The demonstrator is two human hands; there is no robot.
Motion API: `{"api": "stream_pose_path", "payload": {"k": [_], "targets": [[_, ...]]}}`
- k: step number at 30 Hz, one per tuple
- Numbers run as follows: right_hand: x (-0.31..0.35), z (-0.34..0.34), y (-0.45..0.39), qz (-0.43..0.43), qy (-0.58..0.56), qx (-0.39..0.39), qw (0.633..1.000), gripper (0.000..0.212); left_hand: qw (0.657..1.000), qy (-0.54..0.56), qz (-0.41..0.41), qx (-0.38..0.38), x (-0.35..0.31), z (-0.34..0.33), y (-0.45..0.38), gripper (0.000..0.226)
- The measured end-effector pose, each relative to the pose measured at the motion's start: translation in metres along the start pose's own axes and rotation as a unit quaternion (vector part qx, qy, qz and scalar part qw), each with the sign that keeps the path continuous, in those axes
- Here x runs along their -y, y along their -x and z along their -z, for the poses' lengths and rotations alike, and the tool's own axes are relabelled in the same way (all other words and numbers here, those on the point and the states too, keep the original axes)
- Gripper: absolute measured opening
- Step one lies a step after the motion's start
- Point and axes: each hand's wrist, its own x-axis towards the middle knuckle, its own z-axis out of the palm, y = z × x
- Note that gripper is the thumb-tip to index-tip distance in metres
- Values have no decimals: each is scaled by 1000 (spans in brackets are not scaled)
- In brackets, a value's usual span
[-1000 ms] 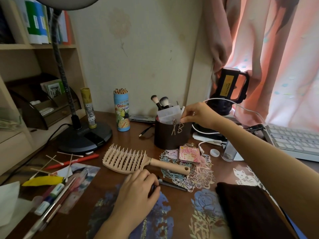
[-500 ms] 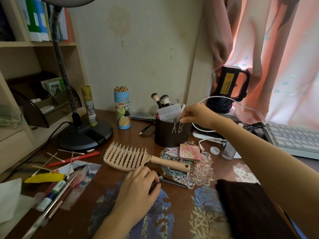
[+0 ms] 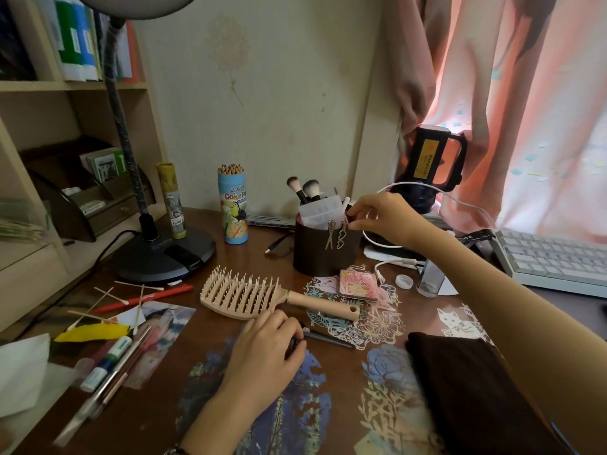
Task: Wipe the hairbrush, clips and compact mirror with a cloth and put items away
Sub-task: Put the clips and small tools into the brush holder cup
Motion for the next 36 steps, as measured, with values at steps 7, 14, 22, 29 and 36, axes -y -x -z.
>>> {"api": "stream_pose_path", "payload": {"k": [7,14,22,29,36], "targets": [[49,-14,69,18,-43,57,997,12,1000,1,2,-6,0,2,1,8],[56,-60,108,2,-23,131,991,16,1000,-7,4,-11,-3,6,3,9],[66,-87,113,-29,-6,136,990,18,1000,-12,5,-11,-3,8,3,9],[72,-90,120,-41,-9,110,993,13,1000,-4,9,-7,-4,10,4,7],[70,-64,150,-48,-62,31,996,7,991,124,50,-32,-20,23,9,7]]}}
